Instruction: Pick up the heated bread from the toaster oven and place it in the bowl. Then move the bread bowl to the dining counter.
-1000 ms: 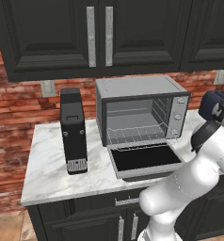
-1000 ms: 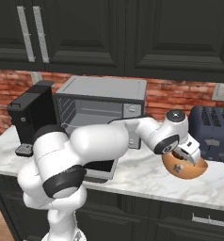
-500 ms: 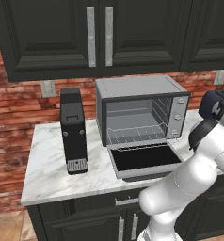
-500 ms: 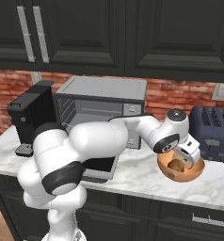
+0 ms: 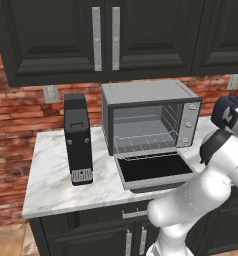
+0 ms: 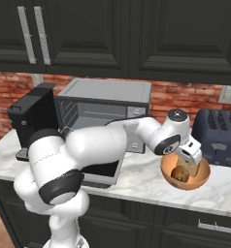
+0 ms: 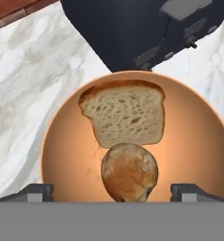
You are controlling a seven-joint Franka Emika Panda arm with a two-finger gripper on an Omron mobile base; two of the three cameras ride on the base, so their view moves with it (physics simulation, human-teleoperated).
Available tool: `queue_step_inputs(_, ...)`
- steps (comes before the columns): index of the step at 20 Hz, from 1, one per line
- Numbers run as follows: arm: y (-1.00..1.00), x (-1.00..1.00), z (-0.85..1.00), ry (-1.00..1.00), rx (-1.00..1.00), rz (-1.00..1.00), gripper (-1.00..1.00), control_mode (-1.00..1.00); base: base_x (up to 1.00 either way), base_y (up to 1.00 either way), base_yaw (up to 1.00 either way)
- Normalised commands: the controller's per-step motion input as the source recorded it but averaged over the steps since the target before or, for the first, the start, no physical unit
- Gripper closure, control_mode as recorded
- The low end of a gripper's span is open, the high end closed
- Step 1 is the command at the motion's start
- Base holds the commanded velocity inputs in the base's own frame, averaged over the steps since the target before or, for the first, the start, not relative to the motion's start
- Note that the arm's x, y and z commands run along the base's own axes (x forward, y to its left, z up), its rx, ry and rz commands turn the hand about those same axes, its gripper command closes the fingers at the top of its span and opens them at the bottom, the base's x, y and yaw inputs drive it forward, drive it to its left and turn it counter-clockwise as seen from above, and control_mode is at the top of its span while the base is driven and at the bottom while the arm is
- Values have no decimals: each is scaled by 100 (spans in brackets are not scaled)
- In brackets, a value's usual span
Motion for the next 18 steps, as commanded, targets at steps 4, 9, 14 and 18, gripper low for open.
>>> queue_step_inputs(4, 51, -4, 0, 0, -13, 9, -100, -100, 0, 0, 0)
queue_step_inputs(9, 61, -16, 0, 2, -16, 13, -100, -100, 0, 0, 0)
queue_step_inputs(14, 45, -33, -18, 7, -10, 13, -100, -100, 0, 0, 0)
queue_step_inputs(18, 3, -25, -43, 6, -4, 13, -100, -100, 0, 0, 0)
